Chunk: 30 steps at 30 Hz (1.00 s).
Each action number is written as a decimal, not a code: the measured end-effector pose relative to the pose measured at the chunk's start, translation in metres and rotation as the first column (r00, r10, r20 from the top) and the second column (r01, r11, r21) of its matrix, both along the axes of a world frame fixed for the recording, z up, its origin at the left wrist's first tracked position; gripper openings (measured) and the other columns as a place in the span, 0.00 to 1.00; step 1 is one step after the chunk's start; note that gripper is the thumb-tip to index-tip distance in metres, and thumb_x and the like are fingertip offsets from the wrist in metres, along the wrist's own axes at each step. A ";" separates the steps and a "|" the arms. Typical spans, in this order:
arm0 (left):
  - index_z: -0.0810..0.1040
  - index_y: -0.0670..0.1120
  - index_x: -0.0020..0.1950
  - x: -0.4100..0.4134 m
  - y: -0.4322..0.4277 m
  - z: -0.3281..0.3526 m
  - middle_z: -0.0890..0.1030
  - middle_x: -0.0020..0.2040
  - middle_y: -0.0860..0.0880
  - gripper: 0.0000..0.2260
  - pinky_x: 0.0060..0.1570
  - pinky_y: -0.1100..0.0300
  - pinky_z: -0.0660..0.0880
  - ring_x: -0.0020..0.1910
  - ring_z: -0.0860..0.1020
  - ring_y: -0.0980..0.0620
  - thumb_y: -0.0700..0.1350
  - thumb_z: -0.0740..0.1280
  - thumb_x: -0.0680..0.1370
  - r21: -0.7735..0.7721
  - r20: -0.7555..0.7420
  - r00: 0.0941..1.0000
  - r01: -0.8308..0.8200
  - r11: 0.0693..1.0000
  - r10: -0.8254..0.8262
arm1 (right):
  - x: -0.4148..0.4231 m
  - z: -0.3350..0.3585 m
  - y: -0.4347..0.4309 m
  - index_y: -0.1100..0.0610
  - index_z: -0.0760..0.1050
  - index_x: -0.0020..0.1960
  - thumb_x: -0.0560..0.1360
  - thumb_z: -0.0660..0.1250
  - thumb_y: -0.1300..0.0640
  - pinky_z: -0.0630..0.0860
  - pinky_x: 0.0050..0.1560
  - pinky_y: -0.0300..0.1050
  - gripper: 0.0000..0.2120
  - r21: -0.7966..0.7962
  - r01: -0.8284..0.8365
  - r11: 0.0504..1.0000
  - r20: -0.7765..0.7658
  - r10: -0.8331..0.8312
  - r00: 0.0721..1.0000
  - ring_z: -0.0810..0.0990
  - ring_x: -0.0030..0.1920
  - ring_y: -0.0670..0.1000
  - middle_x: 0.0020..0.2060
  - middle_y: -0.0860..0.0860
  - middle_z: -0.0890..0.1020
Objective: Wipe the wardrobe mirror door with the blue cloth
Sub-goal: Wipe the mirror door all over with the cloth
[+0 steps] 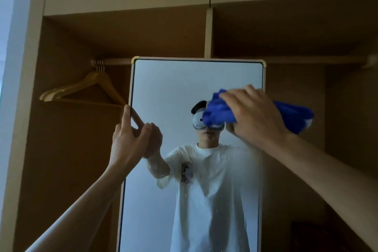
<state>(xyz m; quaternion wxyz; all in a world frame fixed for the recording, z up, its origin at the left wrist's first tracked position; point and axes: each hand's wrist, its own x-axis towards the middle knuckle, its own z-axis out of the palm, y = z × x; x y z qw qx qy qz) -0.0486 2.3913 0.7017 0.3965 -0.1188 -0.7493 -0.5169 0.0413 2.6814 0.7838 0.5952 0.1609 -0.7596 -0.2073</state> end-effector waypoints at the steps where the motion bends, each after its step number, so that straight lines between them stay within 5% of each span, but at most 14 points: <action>1: 0.48 0.60 0.83 0.000 0.001 -0.001 0.68 0.75 0.41 0.36 0.64 0.36 0.75 0.73 0.70 0.38 0.59 0.65 0.81 -0.002 -0.002 1.000 -0.002 1.000 0.002 | 0.000 0.015 -0.004 0.60 0.74 0.65 0.67 0.74 0.63 0.75 0.55 0.58 0.26 -0.040 0.014 0.999 -0.026 -0.015 1.000 0.76 0.55 0.59 0.57 0.56 0.81; 8: 0.49 0.60 0.84 -0.005 -0.010 -0.010 0.72 0.70 0.42 0.35 0.57 0.45 0.76 0.66 0.75 0.41 0.58 0.65 0.82 -0.004 -0.027 1.000 -0.016 1.000 0.016 | -0.010 -0.016 -0.029 0.57 0.76 0.63 0.66 0.74 0.57 0.71 0.57 0.53 0.25 0.020 -0.048 0.999 0.047 0.047 0.998 0.75 0.55 0.56 0.56 0.53 0.81; 12: 0.48 0.62 0.83 -0.009 -0.010 -0.011 0.73 0.67 0.43 0.36 0.54 0.47 0.77 0.63 0.76 0.42 0.59 0.65 0.81 -0.010 -0.018 1.000 0.003 1.000 -0.003 | -0.009 -0.059 -0.013 0.59 0.77 0.63 0.68 0.64 0.63 0.73 0.53 0.52 0.23 0.155 -0.095 0.983 0.111 0.078 0.991 0.77 0.51 0.57 0.56 0.53 0.82; 18: 0.46 0.64 0.82 -0.006 -0.007 -0.032 0.73 0.61 0.45 0.36 0.54 0.43 0.79 0.59 0.77 0.43 0.62 0.65 0.80 -0.003 -0.002 1.000 0.018 1.000 -0.018 | 0.001 -0.015 0.004 0.58 0.74 0.65 0.66 0.75 0.61 0.74 0.53 0.56 0.28 -0.093 0.000 0.996 0.007 0.001 1.000 0.76 0.54 0.58 0.58 0.53 0.81; 26: 0.46 0.66 0.82 -0.005 -0.004 -0.046 0.71 0.71 0.41 0.36 0.61 0.38 0.77 0.68 0.74 0.39 0.61 0.65 0.81 0.003 0.026 0.999 0.023 1.000 -0.023 | 0.007 -0.114 0.018 0.58 0.76 0.64 0.62 0.73 0.66 0.74 0.59 0.55 0.30 -0.026 -0.084 0.996 0.189 0.088 0.978 0.76 0.57 0.58 0.59 0.52 0.80; 30: 0.45 0.68 0.81 -0.002 -0.007 -0.051 0.73 0.69 0.42 0.36 0.59 0.38 0.78 0.65 0.76 0.40 0.62 0.65 0.81 -0.008 0.033 0.999 0.026 1.000 -0.026 | 0.010 -0.149 0.024 0.58 0.77 0.65 0.60 0.74 0.67 0.76 0.58 0.54 0.33 0.043 -0.081 0.996 0.283 0.065 0.957 0.78 0.57 0.57 0.61 0.52 0.80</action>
